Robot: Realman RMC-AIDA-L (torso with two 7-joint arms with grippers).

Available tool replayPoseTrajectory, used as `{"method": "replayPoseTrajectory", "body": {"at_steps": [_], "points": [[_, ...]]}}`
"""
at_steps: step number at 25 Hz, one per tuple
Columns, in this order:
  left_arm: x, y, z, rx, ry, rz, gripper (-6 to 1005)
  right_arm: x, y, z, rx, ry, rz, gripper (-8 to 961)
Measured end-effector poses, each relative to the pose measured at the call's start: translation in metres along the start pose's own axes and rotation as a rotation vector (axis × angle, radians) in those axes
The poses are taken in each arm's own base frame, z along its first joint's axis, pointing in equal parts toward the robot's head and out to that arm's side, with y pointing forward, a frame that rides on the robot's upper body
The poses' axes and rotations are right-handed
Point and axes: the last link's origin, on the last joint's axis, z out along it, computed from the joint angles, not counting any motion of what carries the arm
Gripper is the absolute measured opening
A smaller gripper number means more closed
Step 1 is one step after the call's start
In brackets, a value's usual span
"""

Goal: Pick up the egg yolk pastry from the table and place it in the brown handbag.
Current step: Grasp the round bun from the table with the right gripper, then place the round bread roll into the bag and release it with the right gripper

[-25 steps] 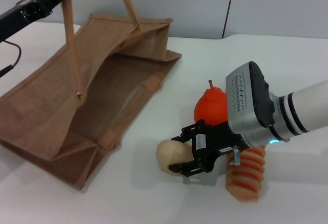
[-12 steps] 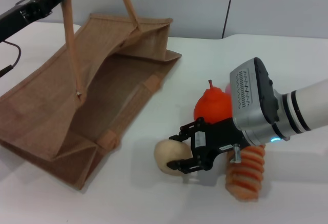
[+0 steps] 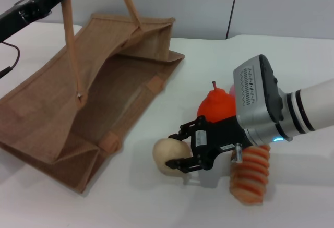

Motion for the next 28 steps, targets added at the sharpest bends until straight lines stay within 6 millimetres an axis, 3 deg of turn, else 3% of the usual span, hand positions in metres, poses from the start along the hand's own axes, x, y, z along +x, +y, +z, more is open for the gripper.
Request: {"method": "replayPoseTrajectory", "body": {"at_steps": [13, 22, 28], "points": [[0.003, 0.013, 0.005, -0.091, 0.003, -0.026, 120, -0.015, -0.007, -0.029, 0.035, -0.223, -0.030, 581], [0.006, 0.030, 0.022, -0.196, -0.008, -0.050, 120, -0.032, -0.014, -0.024, 0.087, -0.297, -0.072, 574], [0.007, 0.036, 0.025, -0.230, -0.006, -0.049, 119, -0.042, -0.021, -0.009, 0.133, -0.266, -0.089, 571]]}}
